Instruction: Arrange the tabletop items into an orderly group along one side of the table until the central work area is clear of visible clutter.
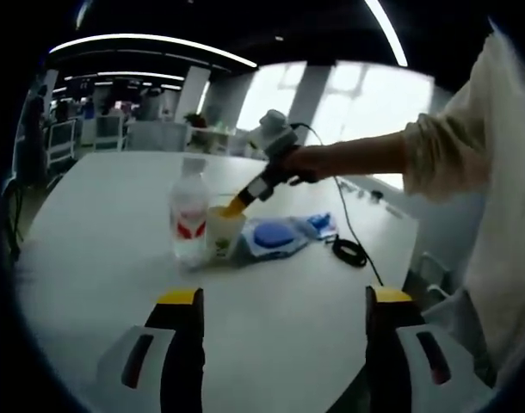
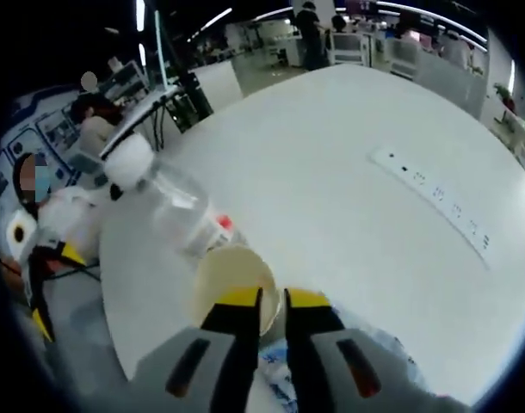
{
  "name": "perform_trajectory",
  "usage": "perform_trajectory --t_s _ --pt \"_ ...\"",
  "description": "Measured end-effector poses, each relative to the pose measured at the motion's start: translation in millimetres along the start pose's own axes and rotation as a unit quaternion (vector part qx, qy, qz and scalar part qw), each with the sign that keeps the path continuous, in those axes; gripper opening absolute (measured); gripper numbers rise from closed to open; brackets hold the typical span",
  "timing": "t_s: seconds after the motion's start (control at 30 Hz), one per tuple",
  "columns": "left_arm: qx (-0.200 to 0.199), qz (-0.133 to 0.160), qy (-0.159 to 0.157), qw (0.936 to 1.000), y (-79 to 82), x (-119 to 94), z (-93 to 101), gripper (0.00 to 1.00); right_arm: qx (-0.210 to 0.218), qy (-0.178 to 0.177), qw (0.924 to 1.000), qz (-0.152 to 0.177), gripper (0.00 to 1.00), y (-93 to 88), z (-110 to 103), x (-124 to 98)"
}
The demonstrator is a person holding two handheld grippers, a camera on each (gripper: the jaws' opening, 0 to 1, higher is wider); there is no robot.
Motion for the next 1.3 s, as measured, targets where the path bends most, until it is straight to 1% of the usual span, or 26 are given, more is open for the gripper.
perform_trajectory --t_s 0.07,0.1,0.17,0.2,0.23,0.3,0.37,0.4,0.5,0.57,0.6,0.63,0.67,0.7,0.73,0.77,0.8,0.87,0.9,0.93,1.0,1.07,1.1,1.2,1.27,1.3 --pt "0.001 0.000 0.000 1.0000 0.2 0 -0.1 0.74 0.009 0.002 1.0000 0.000 0.11 -1.1 -1 -2" --pt "0.001 0.001 -0.002 1.0000 0.4 1 0.4 0.74 0.002 -0.002 0.9998 0.017 0.13 0.5 -1 -3" --pt "0.001 0.001 -0.002 1.0000 1.6 1 0.9 0.75 0.014 -0.005 0.9997 0.020 0.21 -0.2 -3 -9" --pt "0.004 0.001 -0.003 1.0000 2.2 1 1.1 0.75 0.017 -0.004 0.9995 0.025 0.21 -0.1 -3 -10" --pt "0.005 0.004 -0.004 1.0000 3.8 1 1.7 0.75 0.020 -0.004 0.9990 0.041 0.22 0.8 -4 -14" --pt "0.007 0.004 -0.004 1.0000 5.7 1 1.9 0.75 0.028 -0.008 0.9983 0.050 0.24 0.6 -5 -21" --pt "0.011 0.004 -0.004 0.9999 8.1 0 1.9 0.75 0.031 -0.013 0.9967 0.075 0.28 3.0 -8 -27" --pt "0.013 0.005 -0.004 0.9999 9.9 0 1.7 0.75 0.031 -0.016 0.9968 0.071 0.29 1.6 -8 -33" --pt "0.019 0.006 -0.004 0.9998 14.2 -1 0.4 0.75 0.032 -0.023 0.9947 0.095 0.31 3.7 -9 -45" --pt "0.020 0.008 -0.004 0.9998 17.3 -3 -0.2 0.76 0.033 -0.028 0.9914 0.123 0.36 7.4 -9 -55" --pt "0.024 0.010 -0.004 0.9997 20.2 -3 -0.1 0.76 0.035 -0.030 0.9915 0.121 0.37 6.9 -9 -61" --pt "0.026 0.010 -0.005 0.9996 22.3 -4 0.4 0.76 0.036 -0.034 0.9904 0.129 0.39 7.9 -10 -66" --pt "0.030 0.011 -0.005 0.9995 25.3 -5 0.7 0.77 0.035 -0.040 0.9878 0.146 0.40 10.1 -10 -73" --pt "0.033 0.012 -0.005 0.9994 27.3 -5 0.9 0.77 0.037 -0.038 0.9881 0.145 0.41 9.5 -11 -79" --pt "0.036 0.013 -0.006 0.9993 29.8 -7 1.3 0.78 0.038 -0.037 0.9846 0.167 0.43 11.9 -12 -86" --pt "0.038 0.014 -0.007 0.9992 32.1 -8 2.3 0.78 0.040 -0.048 0.9821 0.178 0.45 12.4 -12 -93" --pt "0.039 0.015 -0.007 0.9991 34.1 -9 2.9 0.79 0.038 -0.050 0.9821 0.178 0.46 11.2 -13 -99" --pt "0.047 0.014 -0.009 0.9987 38.9 -11 4.6 0.80 0.041 -0.045 0.9779 0.200 0.48 11.1 -17 -114" --pt "0.055 0.012 -0.010 0.9983 42.2 -12 6.0 0.81 0.045 -0.050 0.9722 0.224 0.51 11.8 -19 -125" --pt "0.059 0.012 -0.010 0.9981 44.8 -13 6.6 0.82 0.049 -0.050 0.9713 0.227 0.54 10.0 -21 -132" --pt "0.070 0.011 -0.013 0.9974 51.8 -17 8.5 0.82 0.048 -0.049 0.9630 0.261 0.58 8.6 -26 -151" --pt "0.083 0.014 -0.012 0.9964 60.3 -20 10.5 0.83 0.047 -0.059 0.9621 0.262 0.60 -0.1 -31 -170" --pt "0.085 0.015 -0.014 0.9962 63.3 -21 11.6 0.84 0.045 -0.068 0.9558 0.282 0.61 -2.3 -33 -182" --pt "0.096 0.021 -0.015 0.9951 72.7 -25 15.4 0.85 0.056 -0.070 0.9487 0.303 0.64 -10.8 -40 -204" --pt "0.102 0.022 -0.016 0.9944 76.4 -28 18.7 0.86 0.057 -0.083 0.9388 0.329 0.68 -18.0 -44 -223" --pt "0.106 0.023 -0.016 0.9939 78.3 -29 21.1 0.87 0.059 -0.086 0.9363 0.336 0.70 -24.6 -48 -234"
Point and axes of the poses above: the point that each gripper's makers call its tool centre point, and the gripper's own axes: x roughly forward along the fingers, z roughly to its right, y roughly out of its top, the point moved 9 cm from there along -x, roughly backward along the fingers, and after that the axes turned 5 degrees about -x, right-handed, at the moved point
